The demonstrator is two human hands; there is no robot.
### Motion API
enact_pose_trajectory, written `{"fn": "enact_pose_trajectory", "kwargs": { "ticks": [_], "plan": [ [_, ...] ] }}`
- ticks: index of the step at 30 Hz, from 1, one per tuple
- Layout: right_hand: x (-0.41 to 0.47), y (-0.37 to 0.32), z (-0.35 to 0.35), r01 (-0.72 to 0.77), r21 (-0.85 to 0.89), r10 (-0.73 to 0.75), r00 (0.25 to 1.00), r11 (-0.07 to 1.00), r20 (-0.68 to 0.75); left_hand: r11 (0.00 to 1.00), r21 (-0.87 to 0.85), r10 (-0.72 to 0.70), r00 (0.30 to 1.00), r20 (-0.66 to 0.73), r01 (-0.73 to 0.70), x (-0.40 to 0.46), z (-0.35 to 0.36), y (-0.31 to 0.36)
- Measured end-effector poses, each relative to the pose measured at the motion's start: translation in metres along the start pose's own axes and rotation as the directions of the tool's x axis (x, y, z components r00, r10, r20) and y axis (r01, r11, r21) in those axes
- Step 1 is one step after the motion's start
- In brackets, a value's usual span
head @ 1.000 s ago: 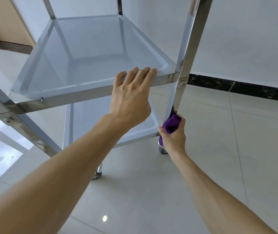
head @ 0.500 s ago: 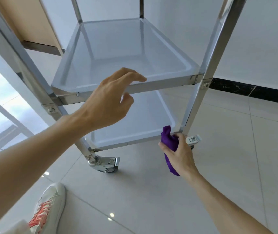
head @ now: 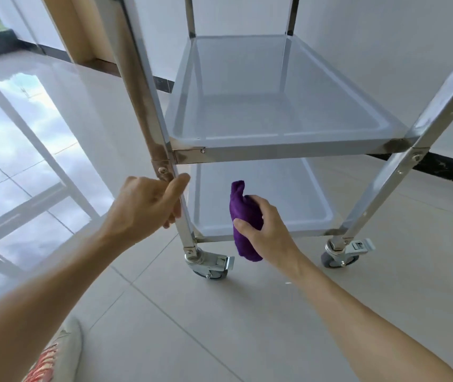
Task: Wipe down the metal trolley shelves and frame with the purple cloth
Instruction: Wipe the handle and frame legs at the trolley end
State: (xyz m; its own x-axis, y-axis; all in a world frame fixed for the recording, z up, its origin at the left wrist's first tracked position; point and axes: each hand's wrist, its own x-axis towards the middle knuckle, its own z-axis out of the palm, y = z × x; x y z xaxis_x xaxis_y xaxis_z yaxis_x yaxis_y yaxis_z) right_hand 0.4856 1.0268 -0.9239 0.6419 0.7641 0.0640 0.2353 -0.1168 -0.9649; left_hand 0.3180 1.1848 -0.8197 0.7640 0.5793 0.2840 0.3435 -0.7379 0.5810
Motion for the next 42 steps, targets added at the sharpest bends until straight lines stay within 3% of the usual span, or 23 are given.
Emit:
{"fn": "enact_pose_trajectory", "kwargs": {
  "ticks": [2,4,7,8,9,10,11,14,18,25,33,36,42],
  "plan": [
    [0.012,0.000,0.011,0.059,-0.126,-0.061,0.998,0.990,-0.012,0.981,0.135,-0.123,0.985,-0.118,0.138,0.002,0.000,-0.013],
    [0.026,0.006,0.027,0.102,-0.193,-0.099,0.995,0.976,0.025,0.951,0.239,-0.156,0.972,-0.178,0.196,0.005,0.005,-0.023],
    [0.039,0.018,0.059,0.171,-0.346,-0.122,0.980,0.923,0.157,0.980,0.095,-0.149,0.955,-0.255,0.178,0.010,0.016,-0.023],
    [0.041,0.024,0.068,0.237,-0.504,-0.136,0.964,0.831,0.228,0.989,0.002,-0.139,0.954,-0.267,0.145,0.012,0.020,-0.021],
    [0.043,0.030,0.074,0.310,-0.674,-0.145,0.946,0.671,0.290,0.992,-0.072,-0.121,0.956,-0.266,0.105,0.013,0.024,-0.019],
    [0.044,0.034,0.076,0.348,-0.782,-0.135,0.935,0.517,0.328,0.991,-0.110,-0.101,0.961,-0.258,0.075,0.014,0.028,-0.017],
    [0.045,0.038,0.074,0.364,-0.823,-0.109,0.929,0.437,0.353,0.990,-0.128,-0.092,0.965,-0.244,0.062,0.013,0.032,-0.016],
    [0.051,0.039,0.062,0.435,-0.779,-0.013,0.876,0.453,0.482,0.973,-0.219,-0.118,0.970,-0.212,0.071,0.012,0.044,-0.018],
    [0.056,0.041,0.077,0.527,-0.727,-0.065,0.826,0.440,0.560,0.966,-0.249,-0.121,0.972,-0.203,0.068,0.015,0.050,-0.024],
    [0.057,0.056,0.079,0.489,-0.765,-0.189,0.871,0.420,0.453,0.983,-0.175,-0.079,0.988,-0.135,0.054,0.017,0.044,-0.034],
    [0.035,0.084,-0.036,0.288,-0.857,-0.113,0.957,0.428,0.266,0.980,-0.186,-0.084,0.991,-0.101,0.065,0.019,0.046,-0.032],
    [0.039,0.077,-0.013,0.295,-0.868,-0.117,0.956,0.399,0.271,0.980,-0.189,-0.080,0.991,-0.110,0.058,0.020,0.046,-0.033],
    [0.058,0.044,0.104,0.406,-0.825,-0.104,0.911,0.393,0.399,0.968,-0.221,-0.146,0.982,-0.123,0.116,0.024,0.044,-0.037]
  ]
}}
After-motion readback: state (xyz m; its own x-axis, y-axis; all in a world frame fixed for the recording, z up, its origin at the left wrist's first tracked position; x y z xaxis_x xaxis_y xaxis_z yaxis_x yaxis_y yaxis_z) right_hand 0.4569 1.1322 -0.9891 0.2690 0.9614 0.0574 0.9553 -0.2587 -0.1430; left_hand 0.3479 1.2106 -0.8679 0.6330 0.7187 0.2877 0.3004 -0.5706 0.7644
